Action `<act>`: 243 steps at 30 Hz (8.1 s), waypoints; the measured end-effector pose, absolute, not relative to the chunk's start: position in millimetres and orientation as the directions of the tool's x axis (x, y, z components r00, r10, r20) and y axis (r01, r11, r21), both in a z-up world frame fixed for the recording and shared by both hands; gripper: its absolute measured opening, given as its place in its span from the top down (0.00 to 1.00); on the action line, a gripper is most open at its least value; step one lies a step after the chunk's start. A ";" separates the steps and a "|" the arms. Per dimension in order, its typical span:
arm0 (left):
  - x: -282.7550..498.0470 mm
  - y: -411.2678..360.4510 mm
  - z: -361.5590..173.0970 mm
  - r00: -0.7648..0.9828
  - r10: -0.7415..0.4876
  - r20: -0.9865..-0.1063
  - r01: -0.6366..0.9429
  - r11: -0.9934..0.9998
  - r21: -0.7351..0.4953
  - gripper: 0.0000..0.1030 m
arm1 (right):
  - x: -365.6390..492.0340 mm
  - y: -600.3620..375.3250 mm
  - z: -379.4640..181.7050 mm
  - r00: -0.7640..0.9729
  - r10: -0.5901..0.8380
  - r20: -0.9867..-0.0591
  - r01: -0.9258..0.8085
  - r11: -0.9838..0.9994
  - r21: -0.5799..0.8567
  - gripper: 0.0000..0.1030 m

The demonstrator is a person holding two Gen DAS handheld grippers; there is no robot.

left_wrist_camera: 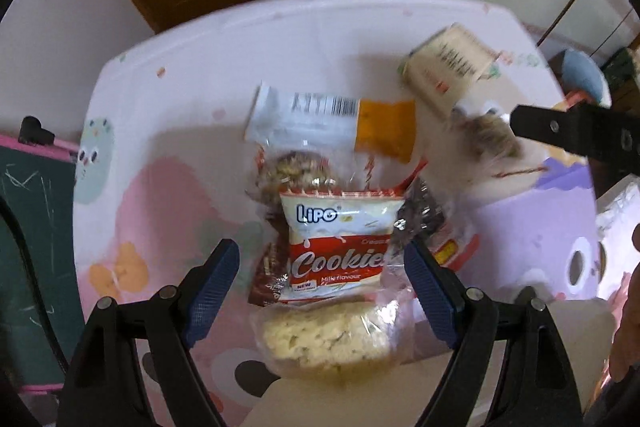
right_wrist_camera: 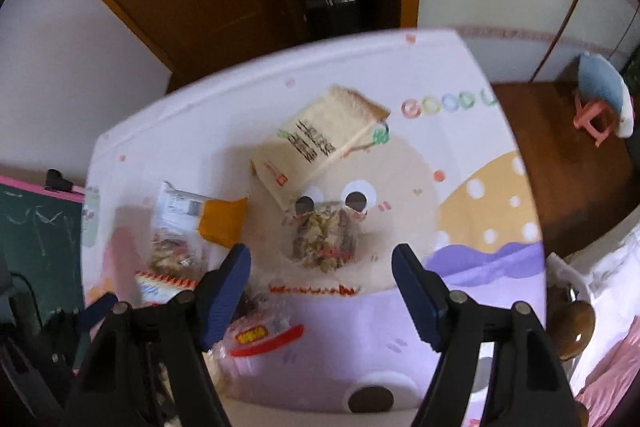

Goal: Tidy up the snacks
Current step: 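Grasp the LIPO Cookies pack with left gripper while right grasps the brown nut bag, then carry the Cookies pack and nut bag over the white tray, then open both grippers to release the Cookies pack and nut bag into the tray, then move both tools back over the remaining snacks, then grasp the clear nut bag with left gripper while right grasps the dark red-labelled bag, then lift both bags and carry them over the white tray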

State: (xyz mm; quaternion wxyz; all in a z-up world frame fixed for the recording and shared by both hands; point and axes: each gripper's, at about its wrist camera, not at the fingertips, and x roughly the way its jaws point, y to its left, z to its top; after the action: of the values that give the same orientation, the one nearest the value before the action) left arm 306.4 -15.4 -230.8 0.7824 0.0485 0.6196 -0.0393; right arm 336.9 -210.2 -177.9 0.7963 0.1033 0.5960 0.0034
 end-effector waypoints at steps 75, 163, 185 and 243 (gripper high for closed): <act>11.4 26.3 -117.7 0.465 -0.199 -0.862 0.241 0.966 -0.093 0.56 | 7.3 -207.7 -85.0 0.541 0.205 -0.816 0.020 0.967 0.256 0.59; 349.3 34.0 -130.1 0.309 0.080 -0.948 0.229 0.961 0.156 0.22 | 318.3 -145.6 -107.2 0.310 0.125 -0.943 -0.212 0.976 0.059 0.43; 358.8 19.5 -247.1 0.132 -0.122 -0.984 0.226 0.970 -0.090 0.22 | 329.4 -151.9 -233.4 0.098 0.084 -0.992 -0.082 0.994 0.076 0.55; 176.8 9.7 10.1 0.602 -0.161 -0.782 0.311 0.950 0.043 0.51 | 167.8 -175.7 2.1 0.600 0.156 -0.784 -0.158 0.985 0.075 0.59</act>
State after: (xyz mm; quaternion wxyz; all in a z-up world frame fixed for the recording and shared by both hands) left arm 176.8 9.7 10.1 0.8907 0.0875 0.4260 -0.1325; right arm 167.8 -175.7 2.1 0.8946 -0.0012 0.4382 0.0879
